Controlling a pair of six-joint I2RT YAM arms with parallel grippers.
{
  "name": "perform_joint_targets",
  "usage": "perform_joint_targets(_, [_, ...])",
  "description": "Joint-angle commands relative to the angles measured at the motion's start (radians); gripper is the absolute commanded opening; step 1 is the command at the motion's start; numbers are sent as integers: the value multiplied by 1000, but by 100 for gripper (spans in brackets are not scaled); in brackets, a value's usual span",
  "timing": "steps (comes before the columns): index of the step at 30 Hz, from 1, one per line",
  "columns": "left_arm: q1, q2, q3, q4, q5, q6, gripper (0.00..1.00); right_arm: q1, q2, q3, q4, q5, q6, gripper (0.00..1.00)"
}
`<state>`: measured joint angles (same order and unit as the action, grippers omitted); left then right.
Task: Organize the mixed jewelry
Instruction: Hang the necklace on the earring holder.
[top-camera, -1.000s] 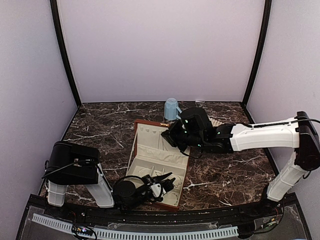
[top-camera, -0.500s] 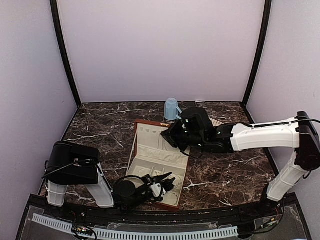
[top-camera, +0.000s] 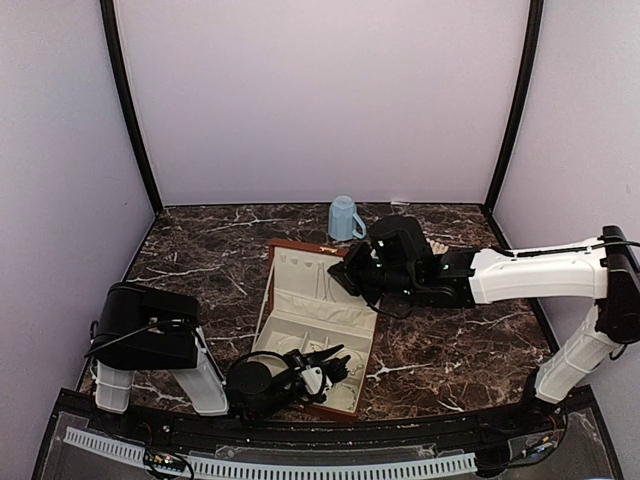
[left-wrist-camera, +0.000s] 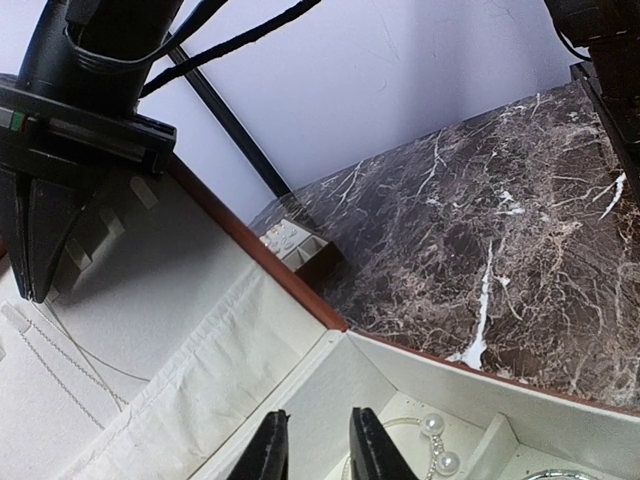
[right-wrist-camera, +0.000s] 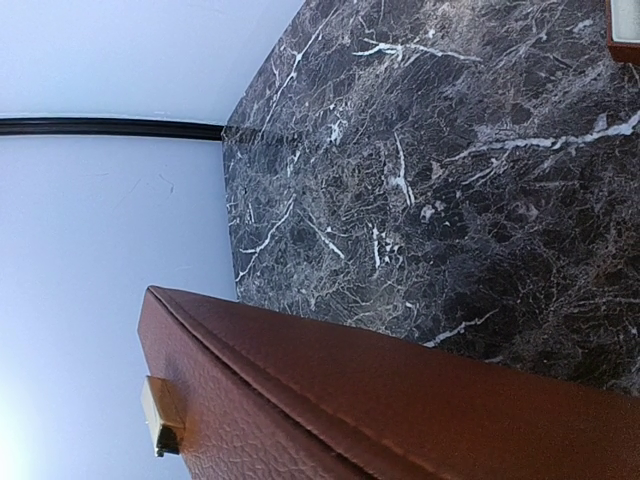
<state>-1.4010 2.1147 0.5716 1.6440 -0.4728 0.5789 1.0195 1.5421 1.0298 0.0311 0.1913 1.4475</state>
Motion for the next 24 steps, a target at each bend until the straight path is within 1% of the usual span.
perform_joint_targets(1, [-23,42,-20,-30,-12,-19,24,-39,10,-47,-136,92,36,0])
perform_joint_targets(15, [-23,43,-19,-33,-13,-19,24,-38,-3,-30,-232,116,22,0])
perform_joint_targets(24, [-22,45,-17,-35,-13,-19,24,-38,9,-34,-252,119,15,0])
